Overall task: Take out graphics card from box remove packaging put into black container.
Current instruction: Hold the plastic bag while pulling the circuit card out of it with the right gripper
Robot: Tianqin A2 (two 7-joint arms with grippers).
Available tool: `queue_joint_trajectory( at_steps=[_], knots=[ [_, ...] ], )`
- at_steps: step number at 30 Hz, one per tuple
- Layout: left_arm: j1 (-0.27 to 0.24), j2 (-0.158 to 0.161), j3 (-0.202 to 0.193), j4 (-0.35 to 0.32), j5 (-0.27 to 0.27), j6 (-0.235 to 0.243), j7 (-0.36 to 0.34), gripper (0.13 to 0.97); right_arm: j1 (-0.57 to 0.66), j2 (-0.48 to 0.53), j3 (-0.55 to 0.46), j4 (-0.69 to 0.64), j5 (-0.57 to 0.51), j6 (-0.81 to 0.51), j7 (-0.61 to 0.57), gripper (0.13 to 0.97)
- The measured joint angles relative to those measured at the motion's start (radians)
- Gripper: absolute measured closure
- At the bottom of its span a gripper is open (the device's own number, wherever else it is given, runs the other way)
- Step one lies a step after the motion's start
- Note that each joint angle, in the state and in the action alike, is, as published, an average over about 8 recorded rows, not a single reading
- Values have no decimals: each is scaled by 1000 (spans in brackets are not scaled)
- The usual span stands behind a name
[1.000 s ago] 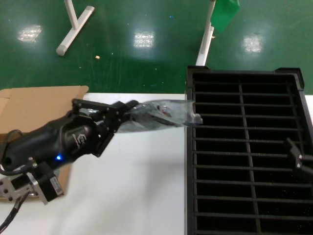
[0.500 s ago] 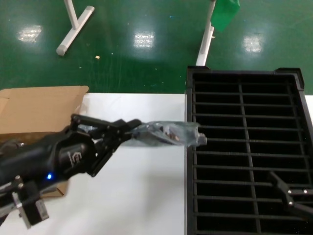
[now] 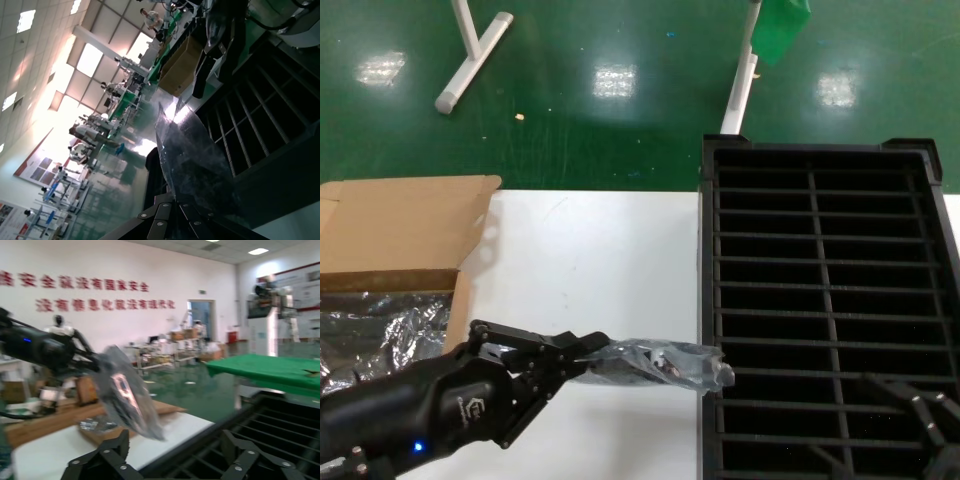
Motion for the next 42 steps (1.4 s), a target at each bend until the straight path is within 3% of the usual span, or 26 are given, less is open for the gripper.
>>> queue_joint_trajectory(
  at_steps=[11,19,23,31,42],
  knots=[
    [-3,-8,49,-32,25,-19,-44,955,62,46,-68,-79,34,-134,-1,577],
    [-7,-28,70,-28,20,5,-56,955,143,60,-128,-133,27,-163,20,772],
    [-9,-36,70,-21,9,23,-57,955,171,55,-148,-145,22,-160,22,772],
    [-13,-42,65,-21,-19,50,-68,955,188,31,-166,-142,20,-133,22,895],
    [-26,-32,78,-2,-22,60,-67,955,161,-4,-165,-114,33,-95,27,946]
  ],
)
